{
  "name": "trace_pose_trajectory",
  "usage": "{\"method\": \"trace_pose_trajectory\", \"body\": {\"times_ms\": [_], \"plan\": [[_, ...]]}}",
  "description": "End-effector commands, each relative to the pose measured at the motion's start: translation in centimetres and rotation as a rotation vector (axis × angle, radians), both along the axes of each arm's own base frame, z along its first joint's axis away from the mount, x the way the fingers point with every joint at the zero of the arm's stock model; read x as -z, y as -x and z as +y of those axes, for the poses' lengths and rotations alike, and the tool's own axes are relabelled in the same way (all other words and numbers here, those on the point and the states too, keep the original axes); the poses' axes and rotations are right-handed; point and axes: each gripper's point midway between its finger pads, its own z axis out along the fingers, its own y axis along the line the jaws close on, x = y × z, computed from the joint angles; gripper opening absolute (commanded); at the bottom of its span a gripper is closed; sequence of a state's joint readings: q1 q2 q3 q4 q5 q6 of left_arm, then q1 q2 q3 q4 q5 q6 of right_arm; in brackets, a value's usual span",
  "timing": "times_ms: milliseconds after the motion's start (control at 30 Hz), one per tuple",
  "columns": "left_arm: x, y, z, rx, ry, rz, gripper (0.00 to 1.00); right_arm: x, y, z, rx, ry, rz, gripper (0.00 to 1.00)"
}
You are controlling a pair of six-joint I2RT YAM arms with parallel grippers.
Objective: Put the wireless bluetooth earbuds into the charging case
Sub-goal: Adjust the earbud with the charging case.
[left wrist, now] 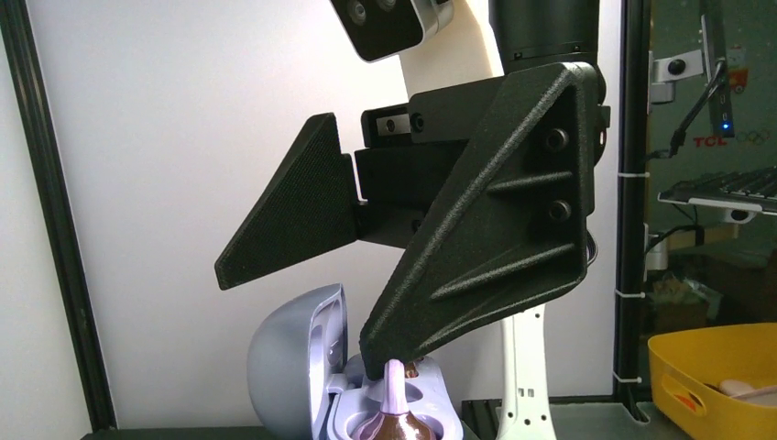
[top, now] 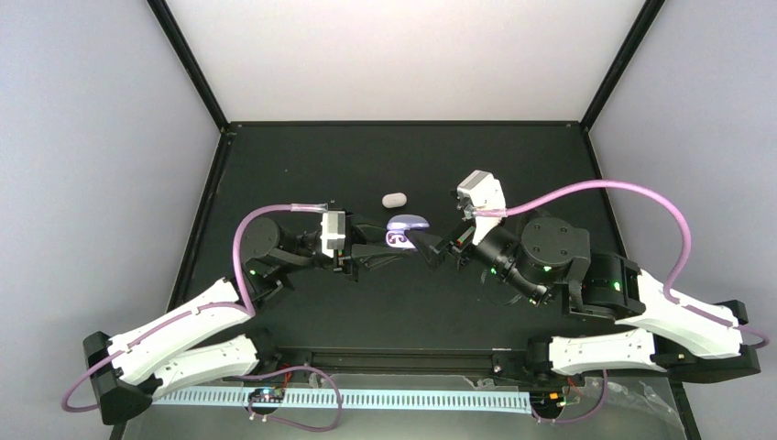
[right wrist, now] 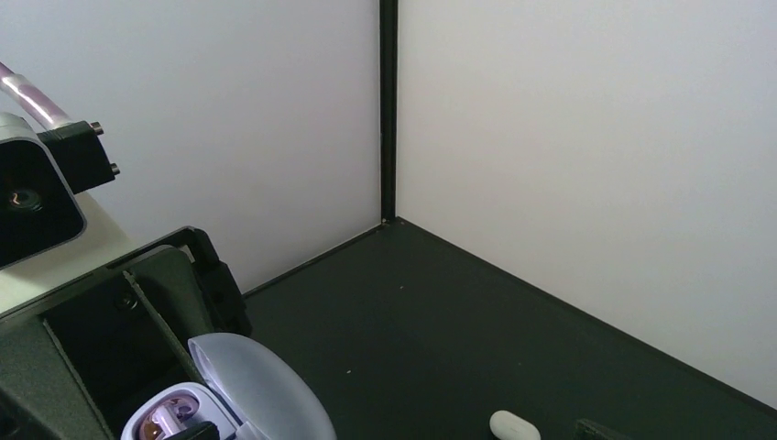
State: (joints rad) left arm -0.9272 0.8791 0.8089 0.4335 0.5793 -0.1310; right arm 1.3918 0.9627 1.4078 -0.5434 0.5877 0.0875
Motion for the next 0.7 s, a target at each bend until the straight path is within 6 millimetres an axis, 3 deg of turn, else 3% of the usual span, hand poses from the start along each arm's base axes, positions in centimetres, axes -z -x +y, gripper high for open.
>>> {"method": "trace_pose_trajectory", "body": {"times_ms": [0,433,567,667], "plan": [[-0.6,0.4,0.4,-0.008,0.02,-0.026,0.02,-0.5,-0.3,-1.1,0.035,-0.012,0.005,1.0],[-1.0,0.3,0.7,-0.027,0.031,-0.034,0.02,-0.1,-0.1,-1.3,0.03,-0.003,0.014,1.0],[-0.8,0.2,0.6,-0.027,0.024,-0.03,0.02,-2.1,0.8,-1.6,-0.033,-0.074,-0.006,1.0],[-0.6,0.2,0.5,-0.022,0.016,-0.024,0.02,-4.4,1.1,-3.0,-0.033,-0.144,-0.032,1.0]]}}
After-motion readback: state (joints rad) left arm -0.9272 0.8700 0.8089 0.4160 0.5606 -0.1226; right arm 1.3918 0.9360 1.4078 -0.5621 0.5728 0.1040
